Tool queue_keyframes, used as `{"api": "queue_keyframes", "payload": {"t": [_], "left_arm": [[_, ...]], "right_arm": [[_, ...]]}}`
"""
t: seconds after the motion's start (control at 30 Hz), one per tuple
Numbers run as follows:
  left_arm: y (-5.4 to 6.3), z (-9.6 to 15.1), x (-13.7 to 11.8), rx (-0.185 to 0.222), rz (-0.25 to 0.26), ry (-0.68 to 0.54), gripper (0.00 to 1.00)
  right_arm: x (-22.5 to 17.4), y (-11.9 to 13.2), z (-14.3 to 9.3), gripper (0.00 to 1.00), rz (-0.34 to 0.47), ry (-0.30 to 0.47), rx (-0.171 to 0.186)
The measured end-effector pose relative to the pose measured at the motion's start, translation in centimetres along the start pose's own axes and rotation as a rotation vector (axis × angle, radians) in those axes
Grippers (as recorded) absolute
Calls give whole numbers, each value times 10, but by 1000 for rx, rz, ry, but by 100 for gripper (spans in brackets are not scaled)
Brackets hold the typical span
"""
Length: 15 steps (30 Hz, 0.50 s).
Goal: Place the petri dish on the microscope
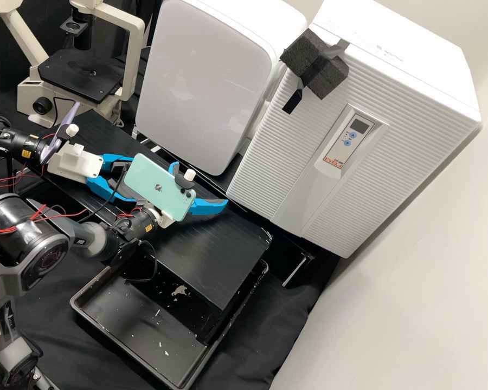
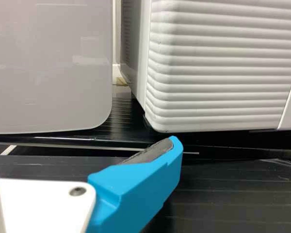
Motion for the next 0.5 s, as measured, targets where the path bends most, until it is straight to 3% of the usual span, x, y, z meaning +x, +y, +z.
{"api": "queue_keyframes", "payload": {"t": [0.5], "left_arm": [[-1,-4,-3,2,3,1,0]], "right_arm": [[0,0,0,100,0,0,0]]}}
